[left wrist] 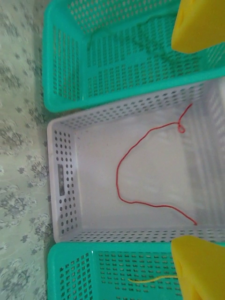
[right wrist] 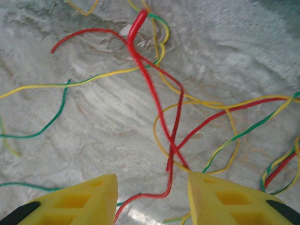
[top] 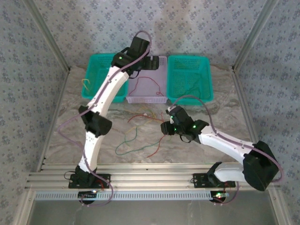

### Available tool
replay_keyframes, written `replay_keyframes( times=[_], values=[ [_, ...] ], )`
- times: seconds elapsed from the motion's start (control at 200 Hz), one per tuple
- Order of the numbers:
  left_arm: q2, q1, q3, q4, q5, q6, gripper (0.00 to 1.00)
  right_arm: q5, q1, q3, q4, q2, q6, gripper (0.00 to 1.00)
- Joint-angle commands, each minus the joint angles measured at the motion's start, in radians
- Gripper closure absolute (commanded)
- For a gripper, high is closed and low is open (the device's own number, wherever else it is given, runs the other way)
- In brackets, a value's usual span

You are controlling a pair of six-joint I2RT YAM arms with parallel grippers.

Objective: Untangle the cables

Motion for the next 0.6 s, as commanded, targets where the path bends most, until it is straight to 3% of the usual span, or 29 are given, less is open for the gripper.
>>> replay_keyframes(
  times=[0.0, 0.285, 0.375, 0.47, 0.595],
  values=[
    [-0.133, -0.012, -0.18, 0.039, 0.024, -0.032, 0.0, 0.095, 0.008, 0.058, -0.014, 0.059, -0.001, 0.56],
    [-0.489, -0.03, -0.705, 0.218, 0.078, -0.113, 0.0, 0.112, 0.008, 0.113, -0.005, 0.201, -0.01, 0.59],
    [-0.598, -0.031, -0.856, 0.264, 0.075, -0.134, 0.01, 0.108, 0.005, 0.132, -0.006, 0.23, -0.008, 0.69],
    [-0.707, -0.032, -0.998, 0.291, 0.078, -0.16, 0.0, 0.113, 0.005, 0.151, -0.01, 0.235, -0.006, 0.88],
    [-0.849, -0.033, -1.17, 0.328, 0.079, -0.194, 0.01, 0.115, 0.003, 0.165, -0.011, 0.202, -0.014, 1.0]
  ],
)
